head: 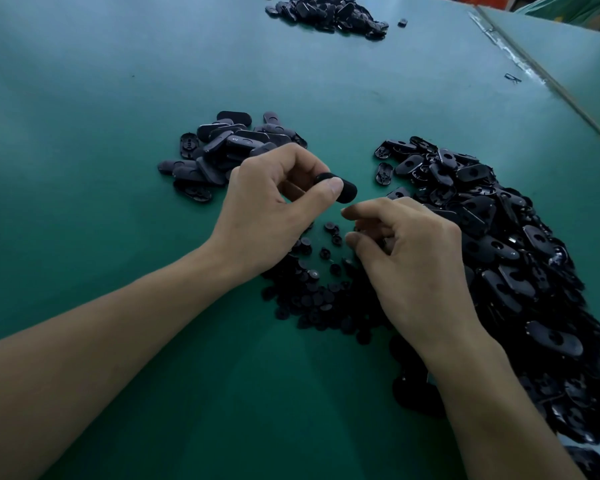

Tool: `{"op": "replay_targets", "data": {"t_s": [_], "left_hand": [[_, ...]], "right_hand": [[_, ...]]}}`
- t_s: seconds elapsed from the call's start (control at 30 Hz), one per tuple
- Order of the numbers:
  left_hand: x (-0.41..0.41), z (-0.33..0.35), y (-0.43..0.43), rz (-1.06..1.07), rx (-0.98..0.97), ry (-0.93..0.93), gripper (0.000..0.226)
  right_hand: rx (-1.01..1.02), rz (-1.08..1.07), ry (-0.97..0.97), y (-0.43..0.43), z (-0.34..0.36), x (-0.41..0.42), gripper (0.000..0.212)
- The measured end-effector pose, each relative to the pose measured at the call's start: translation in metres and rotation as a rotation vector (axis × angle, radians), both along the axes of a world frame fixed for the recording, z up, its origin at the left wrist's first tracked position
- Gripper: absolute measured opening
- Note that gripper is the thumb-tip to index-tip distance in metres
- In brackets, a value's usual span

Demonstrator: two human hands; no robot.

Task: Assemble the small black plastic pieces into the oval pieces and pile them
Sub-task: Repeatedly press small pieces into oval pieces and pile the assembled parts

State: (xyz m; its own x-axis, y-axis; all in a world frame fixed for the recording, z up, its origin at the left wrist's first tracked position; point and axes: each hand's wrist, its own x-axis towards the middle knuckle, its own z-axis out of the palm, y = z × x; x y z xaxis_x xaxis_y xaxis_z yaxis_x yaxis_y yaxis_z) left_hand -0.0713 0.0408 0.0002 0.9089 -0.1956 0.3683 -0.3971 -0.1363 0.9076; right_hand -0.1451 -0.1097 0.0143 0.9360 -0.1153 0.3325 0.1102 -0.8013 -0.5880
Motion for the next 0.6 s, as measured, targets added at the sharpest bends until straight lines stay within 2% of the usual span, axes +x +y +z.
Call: {"op": "replay_targets", "data": {"t_s": [0.6], "left_hand": [[0.0007, 0.0004, 0.0001, -0.001, 0.019, 0.009, 0.012]], "right_hand": [[0.137, 0.012, -0.003, -0.0012, -0.0029, 0.0009, 0.020]]}}
